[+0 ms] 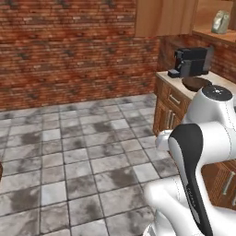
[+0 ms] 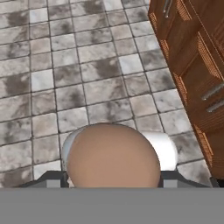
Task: Pick the egg and butter from the fridge and place them by the bowl for mixing.
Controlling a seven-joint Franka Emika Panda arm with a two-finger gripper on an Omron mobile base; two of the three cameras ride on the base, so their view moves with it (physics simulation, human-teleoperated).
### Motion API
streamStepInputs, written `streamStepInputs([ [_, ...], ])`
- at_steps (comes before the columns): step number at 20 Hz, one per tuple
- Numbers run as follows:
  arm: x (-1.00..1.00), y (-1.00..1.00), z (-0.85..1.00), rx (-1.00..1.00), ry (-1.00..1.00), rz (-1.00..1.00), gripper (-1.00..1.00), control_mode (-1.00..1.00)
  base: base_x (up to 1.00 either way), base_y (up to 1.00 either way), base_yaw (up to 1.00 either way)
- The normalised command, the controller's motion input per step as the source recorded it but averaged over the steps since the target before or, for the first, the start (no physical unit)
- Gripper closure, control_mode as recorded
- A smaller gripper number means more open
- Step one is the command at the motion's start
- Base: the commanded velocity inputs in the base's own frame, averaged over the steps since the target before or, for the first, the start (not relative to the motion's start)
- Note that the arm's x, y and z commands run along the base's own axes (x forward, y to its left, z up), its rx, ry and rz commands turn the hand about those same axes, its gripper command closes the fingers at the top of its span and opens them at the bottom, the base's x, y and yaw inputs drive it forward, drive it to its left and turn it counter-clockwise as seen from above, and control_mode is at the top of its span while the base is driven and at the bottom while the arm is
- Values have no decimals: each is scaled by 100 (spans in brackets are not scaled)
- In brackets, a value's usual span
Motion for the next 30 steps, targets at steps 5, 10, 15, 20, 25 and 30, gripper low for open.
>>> streamStepInputs([
  [5, 0, 0, 0, 0, 0, 0, 100, 100, 90, 20, -15],
  [10, 0, 0, 0, 0, 0, 0, 100, 100, 78, 21, -29],
  [15, 0, 0, 0, 0, 0, 0, 100, 100, 67, 23, -41],
  [20, 0, 0, 0, 0, 0, 0, 100, 100, 63, 24, -46],
  [25, 0, 0, 0, 0, 0, 0, 100, 100, 55, 24, -54],
  [30, 0, 0, 0, 0, 0, 0, 100, 100, 47, 27, -63],
])
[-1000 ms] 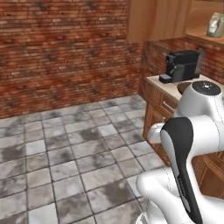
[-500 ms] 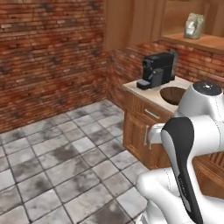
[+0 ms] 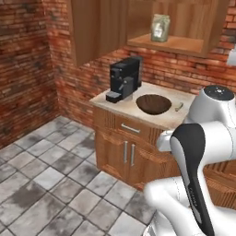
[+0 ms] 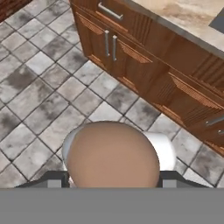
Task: Pick the egg and butter from the fridge and place them by the bowl for mixing.
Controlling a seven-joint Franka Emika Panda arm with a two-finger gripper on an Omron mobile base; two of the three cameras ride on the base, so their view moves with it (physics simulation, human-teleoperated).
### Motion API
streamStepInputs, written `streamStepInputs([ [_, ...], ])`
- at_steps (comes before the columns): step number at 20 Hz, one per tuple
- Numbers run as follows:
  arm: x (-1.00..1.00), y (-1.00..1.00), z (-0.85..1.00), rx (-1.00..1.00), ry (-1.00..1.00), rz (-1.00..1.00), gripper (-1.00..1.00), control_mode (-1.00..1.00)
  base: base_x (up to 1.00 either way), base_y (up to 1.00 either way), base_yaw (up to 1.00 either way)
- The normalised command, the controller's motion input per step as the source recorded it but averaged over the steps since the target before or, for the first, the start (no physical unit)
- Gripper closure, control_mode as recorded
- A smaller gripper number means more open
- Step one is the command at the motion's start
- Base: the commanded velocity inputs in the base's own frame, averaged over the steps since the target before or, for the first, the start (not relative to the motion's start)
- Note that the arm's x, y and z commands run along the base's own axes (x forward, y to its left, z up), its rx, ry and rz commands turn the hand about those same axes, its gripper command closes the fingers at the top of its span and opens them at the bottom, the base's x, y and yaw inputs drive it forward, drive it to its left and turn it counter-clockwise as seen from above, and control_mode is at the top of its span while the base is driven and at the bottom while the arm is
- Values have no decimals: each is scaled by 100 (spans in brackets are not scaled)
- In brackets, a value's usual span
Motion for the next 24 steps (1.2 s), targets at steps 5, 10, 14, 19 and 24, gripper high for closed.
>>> streamStepInputs([
  [5, 0, 0, 0, 0, 0, 0, 100, 100, 46, 27, -64],
  [10, 0, 0, 0, 0, 0, 0, 100, 100, 53, 30, -51],
  [14, 0, 0, 0, 0, 0, 0, 100, 100, 52, 43, -38],
  [19, 0, 0, 0, 0, 0, 0, 100, 100, 47, 51, -25],
  [24, 0, 0, 0, 0, 0, 0, 100, 100, 44, 47, -30],
])
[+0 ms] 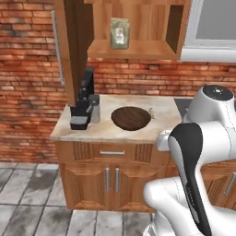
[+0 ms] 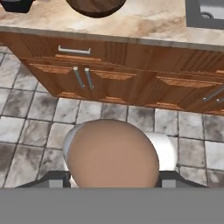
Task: Pick the egg and butter from the fridge and place them by the bowl for mixing.
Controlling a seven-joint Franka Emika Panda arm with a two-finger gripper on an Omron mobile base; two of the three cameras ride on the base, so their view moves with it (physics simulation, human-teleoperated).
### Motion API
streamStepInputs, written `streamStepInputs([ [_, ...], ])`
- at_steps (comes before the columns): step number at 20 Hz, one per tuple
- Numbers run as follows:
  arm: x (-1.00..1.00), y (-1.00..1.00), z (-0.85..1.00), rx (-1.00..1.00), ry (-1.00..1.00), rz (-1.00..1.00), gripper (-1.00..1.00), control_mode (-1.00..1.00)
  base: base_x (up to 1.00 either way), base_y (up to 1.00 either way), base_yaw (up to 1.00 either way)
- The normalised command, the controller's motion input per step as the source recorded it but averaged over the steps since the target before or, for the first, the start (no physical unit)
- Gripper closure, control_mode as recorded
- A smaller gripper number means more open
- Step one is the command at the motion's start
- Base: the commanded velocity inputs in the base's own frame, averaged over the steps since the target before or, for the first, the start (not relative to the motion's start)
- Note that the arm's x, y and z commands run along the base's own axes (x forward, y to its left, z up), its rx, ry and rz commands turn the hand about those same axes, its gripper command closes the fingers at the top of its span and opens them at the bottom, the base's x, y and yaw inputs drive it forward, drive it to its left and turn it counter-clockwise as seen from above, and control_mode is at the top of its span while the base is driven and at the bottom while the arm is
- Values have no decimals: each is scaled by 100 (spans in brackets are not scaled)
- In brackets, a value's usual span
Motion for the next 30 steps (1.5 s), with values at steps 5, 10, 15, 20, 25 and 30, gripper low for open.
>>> streamStepInputs([
  [5, 0, 0, 0, 0, 0, 0, 100, 100, 52, 32, -25],
  [10, 0, 0, 0, 0, 0, 0, 100, 100, 44, 20, -7],
  [15, 0, 0, 0, 0, 0, 0, 100, 100, 44, 0, 0],
  [20, 0, 0, 0, 0, 0, 0, 100, 100, 56, 0, -5],
  [25, 0, 0, 0, 0, 0, 0, 100, 100, 63, 0, -10],
  [30, 0, 0, 0, 0, 0, 0, 100, 100, 53, 2, -9],
])
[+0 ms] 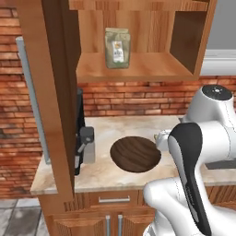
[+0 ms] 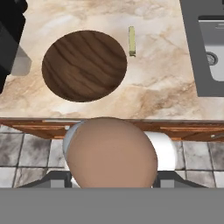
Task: Pick the egg and butter from the fridge and place them by the bowl for mixing.
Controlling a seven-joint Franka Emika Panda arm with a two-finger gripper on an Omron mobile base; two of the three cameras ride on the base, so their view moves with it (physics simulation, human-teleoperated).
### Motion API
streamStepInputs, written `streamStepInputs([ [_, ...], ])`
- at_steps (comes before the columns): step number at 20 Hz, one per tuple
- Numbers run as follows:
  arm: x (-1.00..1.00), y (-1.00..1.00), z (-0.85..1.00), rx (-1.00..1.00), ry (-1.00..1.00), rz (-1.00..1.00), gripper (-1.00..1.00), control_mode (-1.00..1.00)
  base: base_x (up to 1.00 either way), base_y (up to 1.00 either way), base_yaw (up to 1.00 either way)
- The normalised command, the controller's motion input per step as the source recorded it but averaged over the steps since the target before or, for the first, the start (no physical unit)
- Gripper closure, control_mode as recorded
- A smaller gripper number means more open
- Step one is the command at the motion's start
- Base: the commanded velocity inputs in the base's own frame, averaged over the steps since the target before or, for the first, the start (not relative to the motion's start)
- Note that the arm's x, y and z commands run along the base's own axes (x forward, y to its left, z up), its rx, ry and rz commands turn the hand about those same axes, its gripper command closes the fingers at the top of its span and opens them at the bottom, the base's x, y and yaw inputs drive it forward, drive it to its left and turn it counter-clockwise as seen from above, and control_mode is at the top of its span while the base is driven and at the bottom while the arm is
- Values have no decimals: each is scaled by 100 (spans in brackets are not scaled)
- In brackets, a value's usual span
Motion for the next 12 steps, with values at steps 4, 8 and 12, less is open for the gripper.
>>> streamStepInputs([
  [4, 0, 0, 0, 0, 0, 0, 100, 100, 33, 8, -4],
  [8, 0, 0, 0, 0, 0, 0, 100, 100, 5, 4, 0],
  [12, 0, 0, 0, 0, 0, 0, 100, 100, 0, 0, 0],
])
